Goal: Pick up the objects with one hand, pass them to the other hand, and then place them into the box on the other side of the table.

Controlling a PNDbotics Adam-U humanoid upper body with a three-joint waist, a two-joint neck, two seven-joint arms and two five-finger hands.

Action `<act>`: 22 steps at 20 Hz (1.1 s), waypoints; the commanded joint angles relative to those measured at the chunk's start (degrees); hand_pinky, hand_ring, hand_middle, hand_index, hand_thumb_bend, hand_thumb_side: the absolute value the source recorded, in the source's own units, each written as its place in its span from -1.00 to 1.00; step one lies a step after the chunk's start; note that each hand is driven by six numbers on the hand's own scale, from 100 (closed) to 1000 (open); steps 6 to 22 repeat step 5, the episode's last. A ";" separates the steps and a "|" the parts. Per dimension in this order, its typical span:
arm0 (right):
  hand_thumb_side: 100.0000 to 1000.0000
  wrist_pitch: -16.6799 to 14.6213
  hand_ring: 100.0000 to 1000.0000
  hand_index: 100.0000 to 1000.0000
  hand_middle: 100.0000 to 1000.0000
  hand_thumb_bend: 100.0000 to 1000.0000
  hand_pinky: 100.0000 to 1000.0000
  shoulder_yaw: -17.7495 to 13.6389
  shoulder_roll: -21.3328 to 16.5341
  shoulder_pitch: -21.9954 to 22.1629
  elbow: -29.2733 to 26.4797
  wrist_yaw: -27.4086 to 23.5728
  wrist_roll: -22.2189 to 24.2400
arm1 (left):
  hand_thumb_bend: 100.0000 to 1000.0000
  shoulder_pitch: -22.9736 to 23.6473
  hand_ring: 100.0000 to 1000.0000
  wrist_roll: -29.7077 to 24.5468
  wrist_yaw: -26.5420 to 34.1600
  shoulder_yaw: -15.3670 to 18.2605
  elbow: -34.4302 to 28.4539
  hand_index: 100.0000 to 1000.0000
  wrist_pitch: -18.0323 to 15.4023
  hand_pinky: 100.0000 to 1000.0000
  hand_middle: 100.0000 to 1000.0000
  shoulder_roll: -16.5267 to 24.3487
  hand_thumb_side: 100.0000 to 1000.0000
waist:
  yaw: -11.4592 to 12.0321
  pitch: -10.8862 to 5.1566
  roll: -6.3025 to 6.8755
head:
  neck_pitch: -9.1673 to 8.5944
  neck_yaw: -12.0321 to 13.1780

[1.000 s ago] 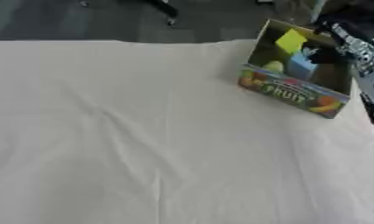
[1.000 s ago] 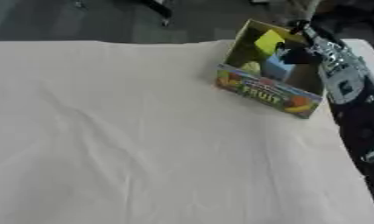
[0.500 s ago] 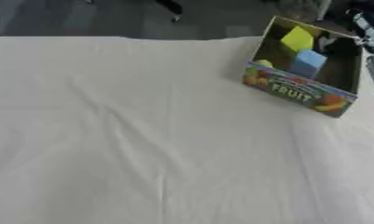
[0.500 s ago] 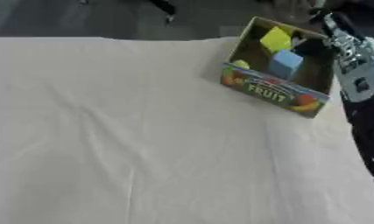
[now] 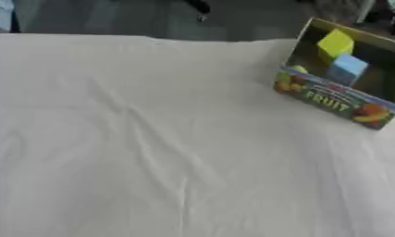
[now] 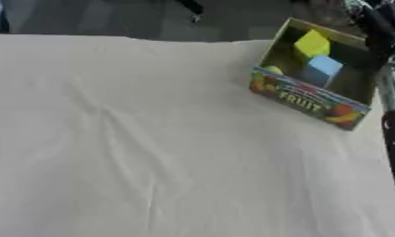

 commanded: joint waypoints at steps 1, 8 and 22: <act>0.02 -2.12 1.00 0.85 0.66 -1.00 1.00 -1.33 1.15 1.18 -2.56 -1.97 -0.60 | -0.77 -0.88 0.26 -1.94 10.27 1.91 1.45 0.60 -2.38 0.40 0.15 -0.55 0.59 | 0.29 -1.13 0.31 | 0.06 1.00; 0.03 -4.31 1.00 0.84 0.69 -1.00 1.00 -1.91 3.06 3.29 -1.55 -2.02 2.64 | -0.75 -0.48 0.38 -6.91 21.66 4.02 5.40 0.65 -7.64 0.44 0.26 -2.30 0.60 | 0.73 -1.25 0.44 | 0.27 1.31; 0.03 -4.31 1.00 0.84 0.69 -1.00 1.00 -1.91 3.06 3.29 -1.55 -2.02 2.64 | -0.75 -0.48 0.38 -6.91 21.66 4.02 5.40 0.65 -7.64 0.44 0.26 -2.30 0.60 | 0.73 -1.25 0.44 | 0.27 1.31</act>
